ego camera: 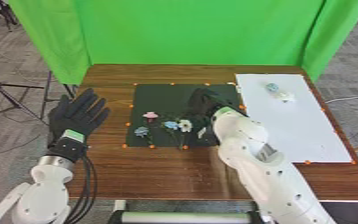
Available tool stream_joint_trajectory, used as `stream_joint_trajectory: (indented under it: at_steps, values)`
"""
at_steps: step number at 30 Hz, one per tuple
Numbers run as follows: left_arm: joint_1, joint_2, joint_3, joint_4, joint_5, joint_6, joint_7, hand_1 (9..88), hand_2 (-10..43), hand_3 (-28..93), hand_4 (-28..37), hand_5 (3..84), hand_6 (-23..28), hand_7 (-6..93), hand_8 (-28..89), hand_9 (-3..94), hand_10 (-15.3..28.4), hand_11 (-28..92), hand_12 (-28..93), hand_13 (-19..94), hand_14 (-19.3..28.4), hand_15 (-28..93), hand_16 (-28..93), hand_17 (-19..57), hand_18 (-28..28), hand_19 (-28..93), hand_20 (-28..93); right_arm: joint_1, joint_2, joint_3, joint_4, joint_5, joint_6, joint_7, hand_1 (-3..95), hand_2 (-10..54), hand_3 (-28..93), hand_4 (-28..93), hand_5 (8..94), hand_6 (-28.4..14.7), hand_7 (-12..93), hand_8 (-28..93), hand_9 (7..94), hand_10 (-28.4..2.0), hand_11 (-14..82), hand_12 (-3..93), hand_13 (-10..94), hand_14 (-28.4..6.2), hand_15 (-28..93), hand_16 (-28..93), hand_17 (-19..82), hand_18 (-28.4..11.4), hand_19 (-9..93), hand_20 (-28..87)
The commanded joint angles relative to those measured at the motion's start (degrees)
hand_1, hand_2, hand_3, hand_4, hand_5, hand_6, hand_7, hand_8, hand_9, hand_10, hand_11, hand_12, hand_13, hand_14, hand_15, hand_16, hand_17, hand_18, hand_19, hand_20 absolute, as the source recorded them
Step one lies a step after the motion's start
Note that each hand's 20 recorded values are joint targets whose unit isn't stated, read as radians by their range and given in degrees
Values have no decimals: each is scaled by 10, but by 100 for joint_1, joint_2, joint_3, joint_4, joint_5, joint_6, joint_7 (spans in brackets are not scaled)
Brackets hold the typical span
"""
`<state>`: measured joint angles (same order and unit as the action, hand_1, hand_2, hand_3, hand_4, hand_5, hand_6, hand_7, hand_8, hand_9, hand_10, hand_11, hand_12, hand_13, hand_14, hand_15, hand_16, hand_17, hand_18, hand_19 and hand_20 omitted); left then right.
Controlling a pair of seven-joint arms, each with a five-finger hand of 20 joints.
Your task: Arrange flowers
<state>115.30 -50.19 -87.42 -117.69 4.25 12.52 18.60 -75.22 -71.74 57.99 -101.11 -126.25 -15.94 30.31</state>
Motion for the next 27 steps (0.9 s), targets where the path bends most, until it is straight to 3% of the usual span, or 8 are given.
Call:
stream_joint_trajectory:
  at_steps: [1, 5, 12, 19, 27]
  values:
    - [36, -21, 32, -39, -62, 24, 41, 308, 114, 718, -281, 447, 78, 196, -97, 353, 143, 267, 112, 253, 157, 462, -85, -50, 159, 416, 110, 130, 70, 37, -46, -128, 400, 81, 377, -95, 655, -283, 574, -68, 197, -114, 587, -182, 194, 186, 501, -167, 454, 153, 292, -223, 762, 232]
    - [70, 21, 38, -82, -91, -11, 173, 308, 114, 717, -281, 447, 78, 196, -97, 353, 143, 267, 112, 253, 157, 463, -84, -49, 158, 415, 110, 317, 427, 135, 141, -814, 764, 141, 374, -95, 736, -282, 582, -66, 197, -114, 596, -183, 194, 185, 502, -168, 444, 144, 297, -223, 764, 228]
    - [136, 99, -50, -141, -11, -146, 207, 306, 116, 717, -282, 447, 79, 194, -98, 353, 144, 265, 111, 253, 157, 460, -84, -50, 159, 415, 110, 367, 1378, 690, 603, -1633, 1175, 461, 384, -95, 787, -282, 569, -63, 192, -119, 548, -179, 146, 156, 445, -164, 360, 104, 289, -206, 734, 199]
    - [253, 132, -160, -187, -45, -100, 266, 300, 120, 715, -282, 447, 78, 192, -97, 353, 142, 260, 112, 253, 156, 457, -83, -50, 159, 413, 109, 410, 1766, 1002, 917, -1168, 546, 723, 373, -95, 806, -283, 521, -73, 181, -121, 479, -188, 122, 142, 366, -170, 339, 80, 252, -202, 699, 176]
    - [186, 108, -94, -146, -30, -136, 188, 299, 121, 715, -282, 445, 78, 189, -96, 352, 144, 258, 113, 252, 156, 456, -82, -51, 159, 412, 110, 535, 1717, 930, 1337, -927, 99, 729, 392, -95, 807, -283, 473, -82, 153, -117, 408, -174, 106, 122, 321, -163, 312, 58, 232, -202, 683, 166]
